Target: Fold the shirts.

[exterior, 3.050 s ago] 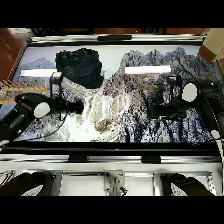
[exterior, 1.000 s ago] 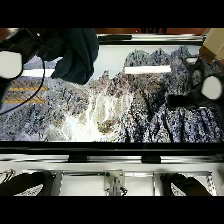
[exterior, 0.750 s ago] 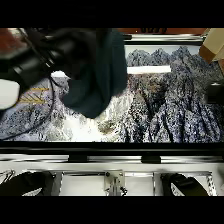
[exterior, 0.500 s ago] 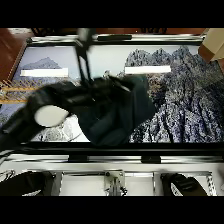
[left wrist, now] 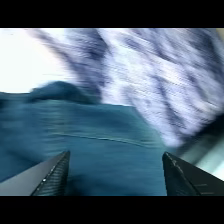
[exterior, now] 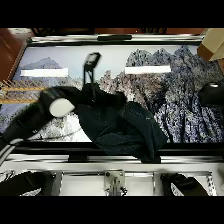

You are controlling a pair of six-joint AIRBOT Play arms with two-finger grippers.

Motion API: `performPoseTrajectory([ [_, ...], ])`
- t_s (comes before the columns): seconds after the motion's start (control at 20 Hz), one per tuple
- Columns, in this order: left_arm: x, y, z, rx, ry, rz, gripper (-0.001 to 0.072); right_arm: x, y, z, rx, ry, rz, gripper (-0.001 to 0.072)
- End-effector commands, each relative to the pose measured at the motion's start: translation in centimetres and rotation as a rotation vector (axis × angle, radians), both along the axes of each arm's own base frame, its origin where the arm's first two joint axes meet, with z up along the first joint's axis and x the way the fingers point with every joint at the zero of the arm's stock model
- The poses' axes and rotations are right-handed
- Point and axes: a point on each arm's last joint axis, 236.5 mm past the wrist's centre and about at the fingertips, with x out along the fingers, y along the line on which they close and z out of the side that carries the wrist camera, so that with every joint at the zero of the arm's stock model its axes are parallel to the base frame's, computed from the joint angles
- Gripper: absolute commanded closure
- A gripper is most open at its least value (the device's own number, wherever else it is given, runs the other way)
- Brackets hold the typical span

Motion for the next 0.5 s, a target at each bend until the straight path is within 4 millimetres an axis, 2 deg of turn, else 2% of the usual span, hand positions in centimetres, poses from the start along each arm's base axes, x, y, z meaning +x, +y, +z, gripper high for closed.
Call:
performPoseTrajectory([
  [0.0, 1.7, 12.5, -2.7, 0.23, 0.171, 0.157, -0.0005, 3.2, 2.2, -4.6, -0.012, 0.157, 0.084, 0.0025],
  [0.1, 1.0, 17.8, -5.7, 0.334, 0.285, 0.183, -0.0004, 5.1, 3.9, -8.1, 0.004, 0.259, 0.13, 0.0025],
  [0.2, -0.3, 21.3, -9.8, 0.391, 0.403, 0.21, -0.0004, 6.5, 7.2, -12.1, 0.065, 0.376, 0.234, 0.0025],
  [0.25, -1.4, 22.4, -12.1, 0.404, 0.467, 0.228, -0.0004, 7.0, 8.7, -14.0, 0.088, 0.425, 0.275, 0.0025],
  [0.35, -3.5, 22.4, -16.5, 0.392, 0.556, 0.233, -0.0004, 7.7, 11.3, -17.8, 0.071, 0.509, 0.363, 0.0025],
  [0.45, -5.1, 20.1, -19.7, 0.29, 0.613, 0.241, -0.0004, 8.6, 13.6, -20.9, 0.036, 0.547, 0.452, 0.0025],
])
